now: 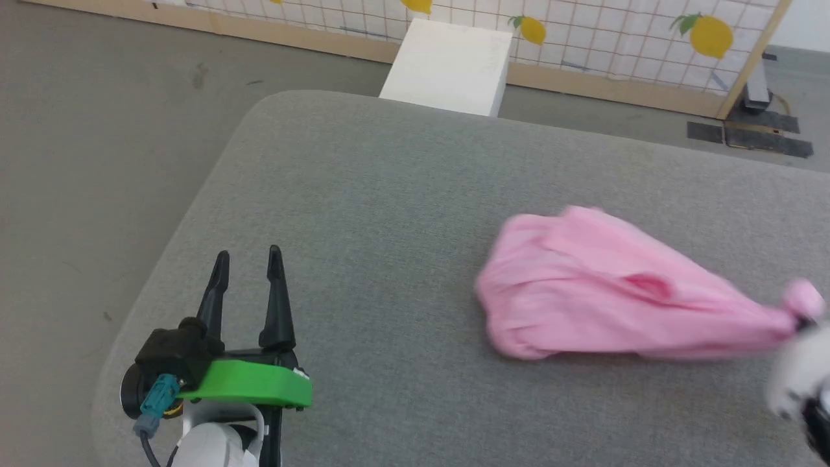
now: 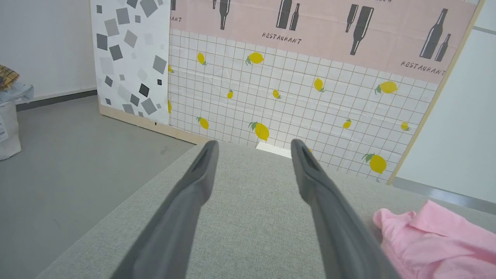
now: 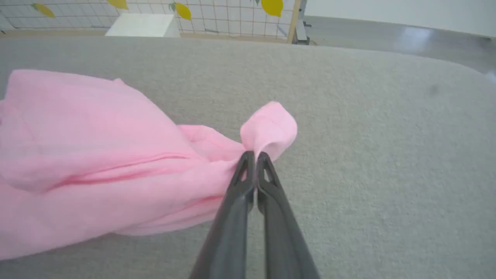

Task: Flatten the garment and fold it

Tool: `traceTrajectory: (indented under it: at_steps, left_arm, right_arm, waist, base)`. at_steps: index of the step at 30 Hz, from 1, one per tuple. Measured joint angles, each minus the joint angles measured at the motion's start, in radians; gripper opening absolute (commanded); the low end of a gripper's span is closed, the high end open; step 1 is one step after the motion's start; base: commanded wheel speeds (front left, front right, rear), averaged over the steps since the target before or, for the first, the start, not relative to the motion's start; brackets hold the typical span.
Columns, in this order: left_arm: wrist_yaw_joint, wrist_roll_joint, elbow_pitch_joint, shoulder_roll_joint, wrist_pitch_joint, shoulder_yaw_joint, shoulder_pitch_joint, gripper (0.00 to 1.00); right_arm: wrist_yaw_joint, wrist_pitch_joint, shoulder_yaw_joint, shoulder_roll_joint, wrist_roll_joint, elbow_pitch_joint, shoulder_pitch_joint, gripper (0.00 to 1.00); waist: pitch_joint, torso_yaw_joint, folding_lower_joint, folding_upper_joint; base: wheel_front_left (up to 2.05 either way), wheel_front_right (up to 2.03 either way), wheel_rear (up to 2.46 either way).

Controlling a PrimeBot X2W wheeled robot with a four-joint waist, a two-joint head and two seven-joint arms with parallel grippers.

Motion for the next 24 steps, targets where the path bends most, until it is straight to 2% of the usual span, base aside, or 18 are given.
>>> traceTrajectory:
  at_steps: [2, 3, 4, 5, 8, 12, 14, 20, 24]
  left_arm:
    - [-0.001, 0.004, 0.002, 0.000, 0.000, 0.000, 0.000, 1.00]
    - [-0.001, 0.006, 0.002, 0.000, 0.000, 0.001, 0.000, 1.00]
    - [-0.003, 0.007, 0.003, 0.000, 0.000, 0.002, 0.000, 1.00]
    - [-0.007, 0.007, 0.003, 0.000, 0.000, 0.003, 0.000, 1.00]
    - [-0.009, 0.007, 0.004, 0.000, 0.000, 0.007, 0.000, 1.00]
    - [-0.010, 0.008, -0.001, -0.001, 0.000, 0.005, 0.000, 1.00]
    - [-0.018, 0.010, 0.003, -0.001, 0.000, -0.001, 0.000, 1.00]
    - [-0.019, 0.011, 0.011, -0.001, 0.000, -0.014, -0.003, 1.00]
    - [-0.023, 0.011, 0.014, -0.001, 0.000, -0.023, -0.003, 1.00]
  right_arm:
    - [0.000, -0.007, -0.070, -0.001, 0.029, 0.030, 0.038, 0.00]
    - [0.000, -0.015, -0.095, -0.002, 0.045, 0.045, 0.057, 0.10]
    - [0.000, -0.022, -0.104, -0.002, 0.052, 0.052, 0.073, 0.77]
    - [0.000, -0.032, -0.106, -0.001, 0.057, 0.057, 0.091, 1.00]
    - [0.000, -0.091, -0.084, 0.001, 0.069, 0.038, 0.128, 1.00]
    - [0.000, -0.253, 0.052, -0.002, 0.051, -0.071, 0.140, 1.00]
    - [0.000, -0.272, 0.125, 0.001, 0.057, -0.097, 0.141, 1.00]
    - [0.000, -0.159, 0.281, 0.001, 0.021, -0.043, 0.114, 1.00]
    - [0.000, -0.054, 0.290, -0.008, -0.017, 0.034, 0.053, 1.00]
  waist:
    - [0.002, -0.009, 0.0000, 0.0000]
    - [0.003, -0.015, 0.0000, 0.0000]
    - [0.004, -0.021, 0.0000, 0.0000]
    - [0.004, -0.029, 0.0000, 0.0000]
    - [0.005, -0.051, 0.0000, 0.0000]
    - [0.005, -0.082, 0.0000, 0.0000]
    - [0.004, -0.093, 0.0000, 0.0000]
    - [0.003, -0.093, 0.0000, 0.0000]
    - [0.004, -0.076, 0.0000, 0.0000]
  base:
    - [0.00, 0.00, 0.00]
    - [0.00, 0.00, 0.00]
    - [0.00, 0.00, 0.00]
    - [0.00, 0.00, 0.00]
    - [0.00, 0.00, 0.00]
    - [0.00, 0.00, 0.00]
    - [0.00, 0.00, 0.00]
    - [0.00, 0.00, 0.00]
    - [0.00, 0.00, 0.00]
